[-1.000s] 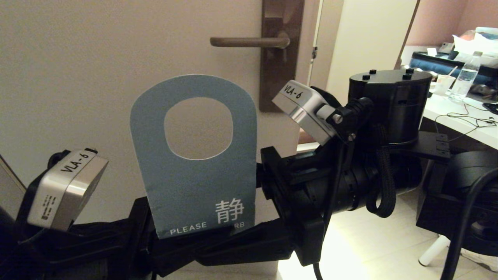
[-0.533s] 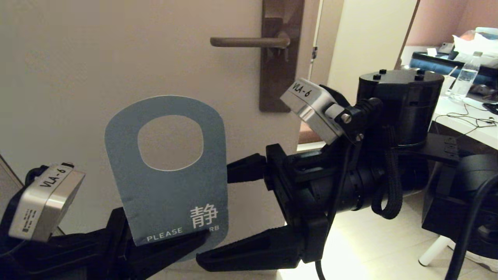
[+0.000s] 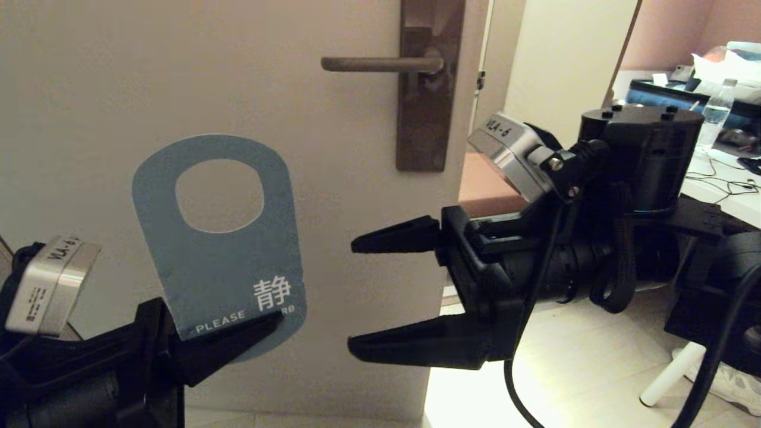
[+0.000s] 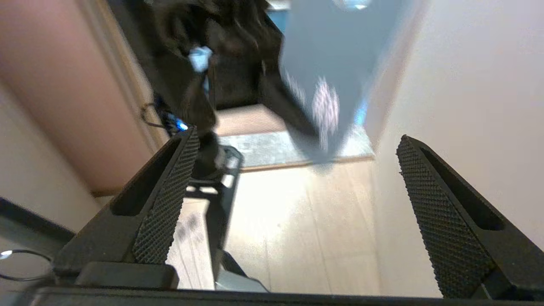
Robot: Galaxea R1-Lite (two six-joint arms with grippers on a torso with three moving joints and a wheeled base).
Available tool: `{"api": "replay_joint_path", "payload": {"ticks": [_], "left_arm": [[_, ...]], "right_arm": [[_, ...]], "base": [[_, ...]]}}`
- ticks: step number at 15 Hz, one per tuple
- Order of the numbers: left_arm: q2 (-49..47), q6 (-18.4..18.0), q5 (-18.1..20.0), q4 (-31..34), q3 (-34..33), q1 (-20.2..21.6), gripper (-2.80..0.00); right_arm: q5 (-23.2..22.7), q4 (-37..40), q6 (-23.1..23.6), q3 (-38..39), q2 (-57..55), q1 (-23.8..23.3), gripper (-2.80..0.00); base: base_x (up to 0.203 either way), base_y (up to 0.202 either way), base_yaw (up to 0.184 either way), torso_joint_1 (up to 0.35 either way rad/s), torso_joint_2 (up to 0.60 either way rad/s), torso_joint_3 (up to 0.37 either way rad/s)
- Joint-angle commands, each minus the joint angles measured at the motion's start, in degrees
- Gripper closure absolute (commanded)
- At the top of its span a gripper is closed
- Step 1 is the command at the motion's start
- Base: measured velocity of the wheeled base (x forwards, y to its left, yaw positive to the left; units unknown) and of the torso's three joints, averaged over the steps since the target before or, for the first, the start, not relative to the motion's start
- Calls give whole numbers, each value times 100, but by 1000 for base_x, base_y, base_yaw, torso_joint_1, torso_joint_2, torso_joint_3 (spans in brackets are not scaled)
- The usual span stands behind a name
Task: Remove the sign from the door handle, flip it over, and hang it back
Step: Hang the sign back with the other side facing out
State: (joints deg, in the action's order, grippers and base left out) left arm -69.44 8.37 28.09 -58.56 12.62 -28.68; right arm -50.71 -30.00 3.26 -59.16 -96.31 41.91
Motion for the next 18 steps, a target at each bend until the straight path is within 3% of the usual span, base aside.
{"api": "replay_joint_path", "payload": {"ticks": [1,5,7,10,14,18], "left_arm": [[52,14,13,-32,-10,364,0],[101,-12,-1,-24,-22,542,0],[94,-20,1,6,-28,703,0],[106,-29,2,3,-130,795,0],[176,-46,4,3,-137,898,0],[132,-44,4,3,-128,908,0]], "right_arm": [[-34,-23,63,370,339,-369,0],[63,-155,198,991,749,-852,0],[594,-665,199,1225,771,-969,0],[1890,-1361,184,1647,747,-1214,0],[2219,-1443,182,2039,1107,-2062,0],[2412,-1439,181,2415,1551,-3377,0]], "base": [[0,0,0,0,0,0],[0,0,0,0,0,0],[0,0,0,0,0,0],[0,0,0,0,0,0],[0,0,0,0,0,0],[0,0,0,0,0,0]]}}
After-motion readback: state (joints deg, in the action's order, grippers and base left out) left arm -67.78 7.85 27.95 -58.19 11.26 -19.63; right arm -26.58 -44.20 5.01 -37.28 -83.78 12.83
